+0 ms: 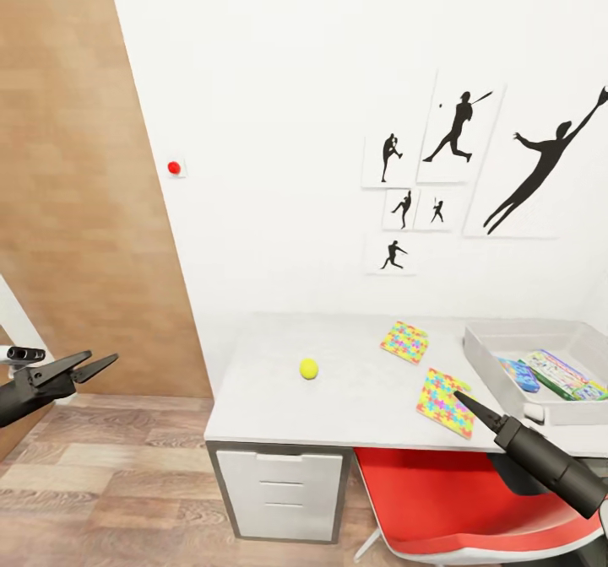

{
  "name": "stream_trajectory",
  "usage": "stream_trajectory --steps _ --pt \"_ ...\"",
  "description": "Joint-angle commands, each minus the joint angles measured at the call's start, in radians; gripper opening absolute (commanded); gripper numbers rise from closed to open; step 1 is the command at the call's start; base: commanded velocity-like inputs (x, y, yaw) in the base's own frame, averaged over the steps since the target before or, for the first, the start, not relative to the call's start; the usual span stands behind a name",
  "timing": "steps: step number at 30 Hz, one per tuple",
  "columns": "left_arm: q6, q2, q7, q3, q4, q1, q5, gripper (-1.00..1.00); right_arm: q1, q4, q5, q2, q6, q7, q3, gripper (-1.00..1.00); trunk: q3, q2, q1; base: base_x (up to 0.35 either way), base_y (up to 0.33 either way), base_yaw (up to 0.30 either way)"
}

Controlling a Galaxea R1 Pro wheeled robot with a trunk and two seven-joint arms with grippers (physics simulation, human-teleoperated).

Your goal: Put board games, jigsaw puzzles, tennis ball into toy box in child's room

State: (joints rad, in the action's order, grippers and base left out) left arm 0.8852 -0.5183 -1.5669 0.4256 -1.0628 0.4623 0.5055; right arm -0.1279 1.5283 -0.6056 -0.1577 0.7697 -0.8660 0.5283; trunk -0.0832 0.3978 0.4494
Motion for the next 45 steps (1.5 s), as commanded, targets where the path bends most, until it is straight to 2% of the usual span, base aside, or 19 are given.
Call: stream_trajectory --steps 1,14,15,22,33,45 --pt "0.011 0.0 -0.004 0.0 0.0 0.0 -0.001 1.0 -0.002 0.0 -0.002 0.0 0.006 -0.002 0.001 1.0 -0.002 0.002 0.001 0.002 -0.117 0.001" --pt "0.011 0.0 -0.004 -0.001 0.0 0.001 -0.001 1.0 -0.002 0.0 -0.009 -0.002 0.01 -0.003 0.003 1.0 -0.002 0.002 0.001 0.0 -0.024 0.0" --pt "0.011 0.0 -0.004 0.0 0.0 0.001 -0.001 1.0 -0.002 0.0 -0.01 -0.002 0.013 -0.005 0.013 1.0 -0.002 0.002 0.001 0.0 0.0 0.0" --pt "0.011 0.0 -0.004 -0.001 0.0 0.001 -0.001 1.0 -0.002 0.001 -0.01 -0.001 0.025 -0.005 0.019 1.0 -0.002 0.002 0.001 0.0 -0.003 0.0" --pt "0.011 0.0 -0.004 -0.001 -0.002 0.001 -0.001 1.0 -0.001 0.001 -0.007 0.0 0.025 -0.004 0.019 1.0 -0.002 0.002 0.001 0.0 -0.122 0.0" --pt "0.011 0.0 -0.004 -0.001 -0.002 0.0 -0.001 1.0 -0.001 0.002 -0.006 0.0 0.025 -0.004 0.021 1.0 -0.002 0.002 0.001 0.0 -0.015 0.0"
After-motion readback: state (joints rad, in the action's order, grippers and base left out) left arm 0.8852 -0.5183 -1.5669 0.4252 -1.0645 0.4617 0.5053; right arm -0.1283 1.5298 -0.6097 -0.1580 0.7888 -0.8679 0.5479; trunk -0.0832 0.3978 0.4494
